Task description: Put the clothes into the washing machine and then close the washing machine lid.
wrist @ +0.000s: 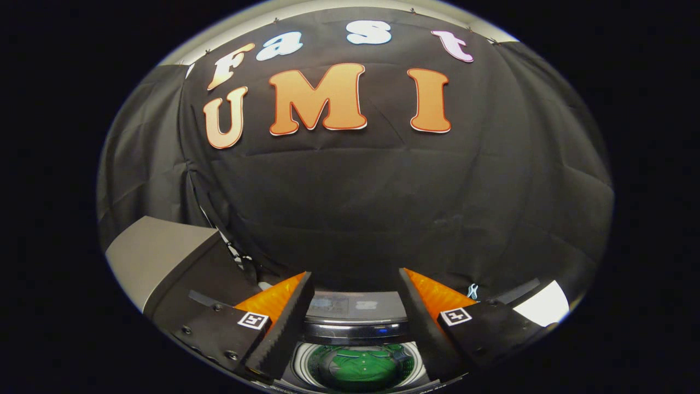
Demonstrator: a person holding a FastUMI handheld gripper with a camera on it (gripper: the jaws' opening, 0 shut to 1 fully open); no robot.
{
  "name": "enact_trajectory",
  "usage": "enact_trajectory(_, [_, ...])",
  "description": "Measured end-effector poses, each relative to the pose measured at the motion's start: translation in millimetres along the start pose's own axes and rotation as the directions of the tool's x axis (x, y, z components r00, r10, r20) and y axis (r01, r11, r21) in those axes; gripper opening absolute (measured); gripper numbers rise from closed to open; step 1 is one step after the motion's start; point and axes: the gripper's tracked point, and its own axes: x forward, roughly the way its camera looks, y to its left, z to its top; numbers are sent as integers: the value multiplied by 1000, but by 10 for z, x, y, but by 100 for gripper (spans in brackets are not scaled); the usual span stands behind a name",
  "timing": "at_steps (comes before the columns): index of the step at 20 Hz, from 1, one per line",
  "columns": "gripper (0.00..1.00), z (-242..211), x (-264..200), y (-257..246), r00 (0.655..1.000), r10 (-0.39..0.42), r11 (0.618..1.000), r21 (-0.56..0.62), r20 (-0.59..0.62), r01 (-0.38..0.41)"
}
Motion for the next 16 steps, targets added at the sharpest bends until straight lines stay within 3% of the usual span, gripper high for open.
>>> enact_trajectory(9, [98, -521, -433, -30, 998, -17, 1000, -1, -57, 17])
enact_trajectory(16, [98, -342, -623, -51, 1000, -12, 1000, 27, -23, 13])
